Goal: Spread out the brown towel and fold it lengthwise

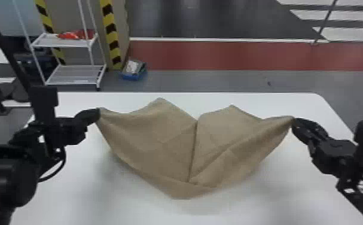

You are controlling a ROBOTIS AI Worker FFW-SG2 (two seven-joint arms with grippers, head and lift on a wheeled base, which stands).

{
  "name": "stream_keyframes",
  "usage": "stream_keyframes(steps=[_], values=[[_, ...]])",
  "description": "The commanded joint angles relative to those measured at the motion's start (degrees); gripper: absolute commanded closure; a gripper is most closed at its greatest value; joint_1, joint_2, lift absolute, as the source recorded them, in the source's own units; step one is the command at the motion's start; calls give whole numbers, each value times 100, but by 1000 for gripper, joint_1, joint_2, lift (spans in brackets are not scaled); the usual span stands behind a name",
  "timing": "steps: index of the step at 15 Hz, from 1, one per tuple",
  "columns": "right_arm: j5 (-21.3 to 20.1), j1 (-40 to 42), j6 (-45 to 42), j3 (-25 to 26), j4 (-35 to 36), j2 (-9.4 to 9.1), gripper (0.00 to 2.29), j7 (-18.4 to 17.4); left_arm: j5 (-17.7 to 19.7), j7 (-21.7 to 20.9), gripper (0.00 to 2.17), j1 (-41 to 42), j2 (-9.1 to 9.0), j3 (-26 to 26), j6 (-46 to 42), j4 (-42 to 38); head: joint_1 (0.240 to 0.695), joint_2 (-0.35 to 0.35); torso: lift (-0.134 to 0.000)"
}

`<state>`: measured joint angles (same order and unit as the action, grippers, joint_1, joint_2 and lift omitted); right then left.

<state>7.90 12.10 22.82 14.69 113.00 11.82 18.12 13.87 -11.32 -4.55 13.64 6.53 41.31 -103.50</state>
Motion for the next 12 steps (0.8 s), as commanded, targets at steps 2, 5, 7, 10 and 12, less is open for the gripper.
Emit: stream_keyframes(steps=[2, 5, 7, 10, 12], values=[[309, -41, 597, 666, 381, 127, 998, 69, 371, 42, 1440, 473, 69, 499, 436, -979, 695, -45, -125], [406, -357, 1160, 851, 548, 277, 998, 104, 573, 157, 1440, 702, 78, 674, 980, -1867, 690, -79, -125], [432, -849, 1423, 948, 477, 409, 994, 104, 688, 333, 1440, 702, 78, 718, 998, -2200, 672, -92, -125], [397, -1798, 1617, 842, -331, 532, 998, 104, 837, 482, 1440, 218, 78, 701, 980, -1954, 610, -113, -125], [274, -2519, 1581, 587, -1008, 690, 998, 95, 837, 798, 1440, -309, 60, 516, 559, -1348, 577, -119, -125]])
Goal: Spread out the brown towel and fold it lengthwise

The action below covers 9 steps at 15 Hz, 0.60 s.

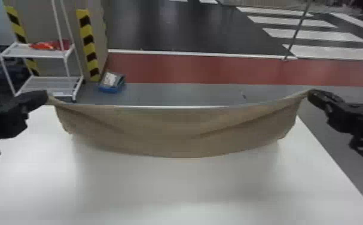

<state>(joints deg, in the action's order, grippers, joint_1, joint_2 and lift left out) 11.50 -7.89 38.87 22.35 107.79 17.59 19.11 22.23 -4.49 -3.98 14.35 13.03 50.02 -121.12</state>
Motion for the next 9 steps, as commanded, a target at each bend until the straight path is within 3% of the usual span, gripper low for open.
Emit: stream_keyframes(steps=[1, 3, 5, 7, 9], values=[[-166, -951, -24, -363, -891, 210, 998, -21, 0, 273, 1440, -683, -2, -318, -699, 800, 542, -114, -125], [-315, -1681, -340, -697, -1709, 280, 998, -39, -17, 387, 1440, -1272, -28, -529, -1085, 1521, 497, -108, -125], [-324, -2235, -1219, -873, -2517, 280, 998, 5, -9, 537, 1440, -1773, -64, -679, -1683, 2206, 455, -104, -125], [-175, -2498, -1571, -881, -2834, 351, 998, 155, 27, 493, 1436, -1975, -11, -679, -1912, 2400, 389, -92, -125], [115, -2208, -1518, -820, -2781, 465, 998, 269, 176, 431, 1436, -1720, 33, -617, -1859, 2119, 356, -88, -125]])
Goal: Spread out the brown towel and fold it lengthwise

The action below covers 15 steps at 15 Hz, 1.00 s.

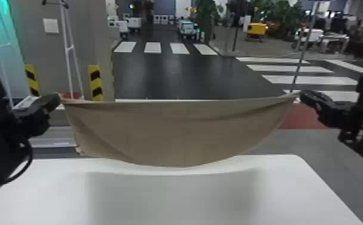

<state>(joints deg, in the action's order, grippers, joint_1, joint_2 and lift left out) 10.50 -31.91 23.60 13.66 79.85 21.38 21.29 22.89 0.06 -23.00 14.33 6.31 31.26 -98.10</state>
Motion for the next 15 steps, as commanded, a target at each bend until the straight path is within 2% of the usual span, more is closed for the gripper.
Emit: stream_keyframes(steps=[1, 3, 4, 6, 7, 8, 9, 10, 11, 14, 15], values=[[461, 651, -8, 128, 251, 208, 998, 95, 181, -41, 1436, 534, 61, 98, 35, -438, 348, -88, -125], [567, 1477, -201, 207, 506, 261, 998, 253, 84, -296, 1436, 1052, 158, 45, -1, -605, 367, -94, -125], [558, 1882, -430, 207, 681, 261, 998, 262, -56, -411, 1436, 1237, 167, -69, -1, -588, 428, -103, -125], [444, 2426, -588, 269, 963, 244, 998, 262, -267, -419, 1436, 1509, 88, -253, 17, -570, 489, -113, -125], [365, 2602, -570, 277, 998, 235, 998, 367, -294, -411, 1436, 1676, 88, -341, 17, -597, 515, -117, -125], [365, 2796, -588, 339, 1015, 226, 998, 499, -373, -402, 1436, 1905, 79, -368, 52, -658, 563, -128, -125], [408, 2980, -658, 488, 1042, 173, 998, 560, -505, -402, 1436, 2072, 61, -368, 281, -808, 563, -128, -125], [426, 3130, -729, 655, 1051, 103, 998, 701, -698, -402, 1440, 2248, 61, -368, 703, -983, 610, -137, -125], [452, 3244, -729, 770, 1051, 94, 998, 754, -821, -402, 1436, 2424, 53, -368, 773, -1080, 635, -144, -125], [532, 3490, -729, 1148, 1042, 94, 998, 974, -970, -340, 1436, 2951, 17, -280, 1212, -1563, 695, -173, -125], [532, 3534, -729, 1209, 1024, 94, 998, 1009, -1014, -331, 1436, 3100, -9, -253, 1388, -1757, 695, -173, -125]])
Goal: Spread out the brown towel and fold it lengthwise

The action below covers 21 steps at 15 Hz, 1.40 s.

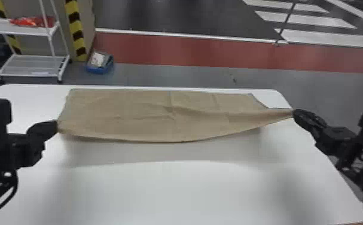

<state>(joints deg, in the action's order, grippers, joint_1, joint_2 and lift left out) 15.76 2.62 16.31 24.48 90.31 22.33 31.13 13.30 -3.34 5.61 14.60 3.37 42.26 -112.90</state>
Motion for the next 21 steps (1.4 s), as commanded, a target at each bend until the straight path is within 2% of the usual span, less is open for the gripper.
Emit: stream_keyframes(steps=[1, 5, 8, 9, 11, 12, 13, 14, 16, 18, 19, 21], values=[[15, 151, 0, 180, -22, 0, 998, 86, -126, 17, 1436, 414, -63, 68, 569, -558, 695, -188, -125], [-3, 362, -158, 356, -31, 0, 998, 209, -231, 97, 1436, 907, -142, 243, 1132, -1288, 695, -221, -125], [-205, 371, -246, 224, -119, -9, 998, 341, -231, 105, 1413, 986, -177, 366, 991, -1217, 695, -228, -125], [-258, 362, -316, 118, -145, -18, 994, 341, -231, 70, 1285, 986, -177, 393, 850, -1085, 695, -224, -125], [-398, 362, -492, 39, -216, -44, 994, 341, -258, 0, 1274, 1100, -177, 454, 710, -989, 695, -208, -125], [-398, 379, -492, 39, -224, -53, 994, 341, -258, -53, 1214, 1232, -168, 498, 464, -989, 695, -194, -125], [-398, 432, -492, 39, -224, -62, 994, 350, -275, -194, 1028, 1399, -168, 577, 77, -980, 695, -189, -125], [-407, 485, -492, 30, -216, -62, 977, 350, -293, -343, 988, 1548, -168, 639, -292, -980, 695, -187, -125], [-468, 546, -492, 30, -233, -106, 684, 350, -381, -589, 491, 1821, -168, 736, -907, -962, 695, -186, -125], [-609, 564, -527, 30, -259, -185, 451, 341, -407, -826, 282, 2014, -168, 850, -1400, -866, 695, -185, -125], [-609, 599, -633, 30, -268, -194, 360, 323, -433, -879, 262, 2058, -168, 885, -1593, -769, 695, -184, -125], [-723, 687, -1037, 39, -286, -194, 353, 288, -460, -1090, 265, 2075, -151, 982, -2472, -330, 695, -179, -125]])
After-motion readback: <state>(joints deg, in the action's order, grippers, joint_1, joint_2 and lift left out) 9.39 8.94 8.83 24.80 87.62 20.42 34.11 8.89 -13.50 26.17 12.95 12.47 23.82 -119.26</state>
